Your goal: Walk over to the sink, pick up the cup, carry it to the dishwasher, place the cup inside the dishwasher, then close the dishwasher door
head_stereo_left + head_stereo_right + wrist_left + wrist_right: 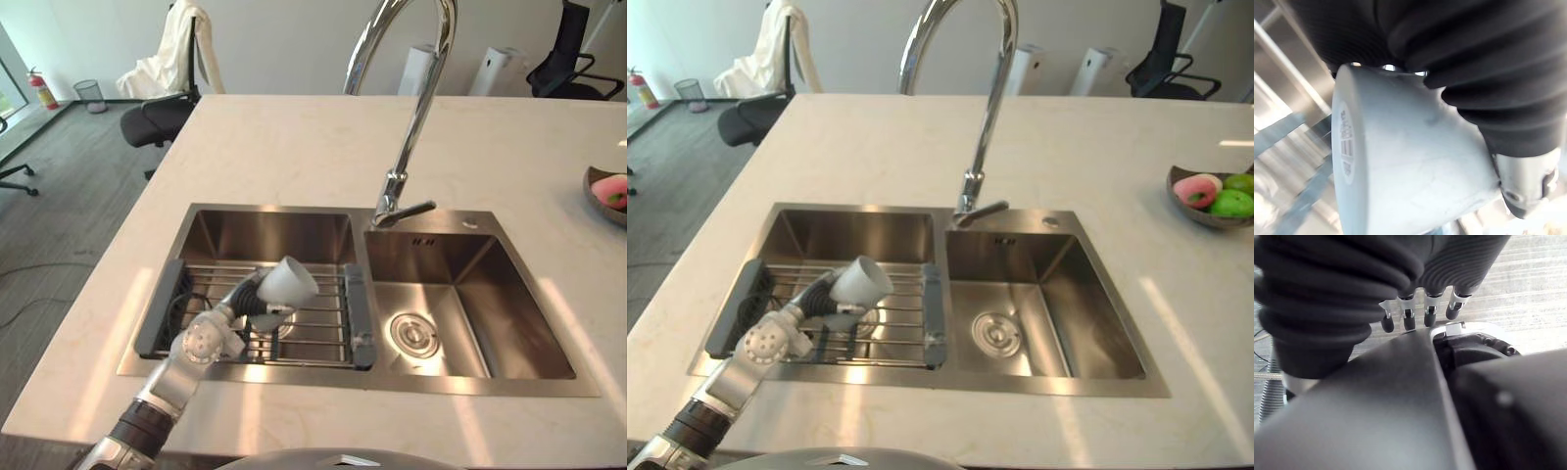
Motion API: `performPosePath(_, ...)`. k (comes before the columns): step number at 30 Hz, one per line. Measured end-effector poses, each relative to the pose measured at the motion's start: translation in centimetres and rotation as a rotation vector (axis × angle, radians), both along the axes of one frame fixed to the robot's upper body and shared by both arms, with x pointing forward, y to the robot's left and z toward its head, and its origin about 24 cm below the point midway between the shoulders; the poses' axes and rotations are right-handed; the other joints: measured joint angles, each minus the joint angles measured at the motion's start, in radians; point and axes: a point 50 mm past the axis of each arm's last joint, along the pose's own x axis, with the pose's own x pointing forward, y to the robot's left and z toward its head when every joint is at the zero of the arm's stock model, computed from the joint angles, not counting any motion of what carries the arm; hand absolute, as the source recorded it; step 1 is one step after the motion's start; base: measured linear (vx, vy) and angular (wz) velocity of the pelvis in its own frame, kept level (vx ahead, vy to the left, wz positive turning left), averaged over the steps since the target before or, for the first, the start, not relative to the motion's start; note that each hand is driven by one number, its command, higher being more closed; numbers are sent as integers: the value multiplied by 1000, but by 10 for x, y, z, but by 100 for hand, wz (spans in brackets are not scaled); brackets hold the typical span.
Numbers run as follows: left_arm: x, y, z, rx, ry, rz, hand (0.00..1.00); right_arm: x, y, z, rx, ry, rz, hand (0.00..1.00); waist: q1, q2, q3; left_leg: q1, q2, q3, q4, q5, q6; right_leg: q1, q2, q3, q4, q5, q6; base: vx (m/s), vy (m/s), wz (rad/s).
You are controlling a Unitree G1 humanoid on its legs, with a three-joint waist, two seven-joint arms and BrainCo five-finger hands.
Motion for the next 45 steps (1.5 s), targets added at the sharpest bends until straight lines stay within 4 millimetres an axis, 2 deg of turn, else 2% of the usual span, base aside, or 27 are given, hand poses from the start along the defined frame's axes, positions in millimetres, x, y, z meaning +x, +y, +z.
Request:
performPosePath(1,1,4,8,-72,-36,46,100,-1,1,0,5,1,-10,0,0,-2,2,2,-1,-2,0,0,0,4,-1,-3,-1,0,0,-24,-12,10)
performPosePath(3,3,18,39,-303,-206,198,100,-4,1,-1,2,1,-41,0,4,-7,3,5,-2,-17,0,0,0,17,-1,-24,-5,0,0,-25,-23,17)
performPosePath(6,-8,35,69,-481,-422,321,100,-7,0,-2,-14,7,-64,0,14,-6,3,5,-1,-21,0,2,1,19,1,-28,-5,-1,0,-32,-22,7)
performPosePath(8,-15,41,80,-544,-510,361,100,-14,-1,-2,-12,20,-80,0,17,-7,-2,-2,0,-20,0,4,1,12,1,-25,-4,1,-1,-18,-7,0)
performPosePath(9,-23,44,91,-610,-594,393,100,-17,-1,-3,-5,22,-113,0,28,-8,-3,-8,1,-21,0,5,1,6,1,-24,-3,2,-2,0,0,0)
performPosePath(12,-34,54,103,-674,-716,474,100,-19,0,-3,3,27,-130,0,32,-13,-12,-23,2,-22,0,16,1,-4,3,-23,-3,11,-6,0,0,0)
performPosePath(19,-48,77,114,-734,-847,644,100,-27,1,-4,13,40,-159,0,32,-15,-20,-37,14,-26,0,28,4,-22,14,-22,1,31,-12,-78,-4,2)
performPosePath(20,-69,93,131,-704,-989,698,100,-37,2,-5,51,65,-177,0,54,-16,-45,-62,4,-17,0,38,9,-27,5,-42,-34,54,-9,-50,6,0)
performPosePath(26,-68,91,132,-712,-993,691,100,-35,2,-4,51,57,-177,0,48,-14,-44,-67,14,6,1,37,7,-49,10,-12,-44,69,-13,-6,-1,-16)
performPosePath(29,-67,87,129,-755,-972,686,100,-35,2,-4,44,41,-208,0,24,-12,-41,-74,15,7,1,37,7,-49,-1,-71,-52,72,-15,-5,1,-7)
performPosePath(34,-63,80,123,-856,-915,650,100,-42,-2,-2,-10,33,-265,0,24,-4,-36,-76,19,-1,1,36,2,-45,-11,-140,-49,71,-12,24,-16,4)
performPosePath(39,-60,80,119,-884,-871,625,100,-43,-8,-2,-52,23,-307,0,42,5,-23,-79,10,-28,0,46,10,-28,-17,-185,-23,59,8,55,-26,26)
performPosePath(45,-58,82,114,-867,-834,650,100,-28,-13,-1,-71,-26,-278,0,74,17,-13,-66,4,-69,1,48,11,-4,-19,-197,-1,45,8,-1,-12,14)
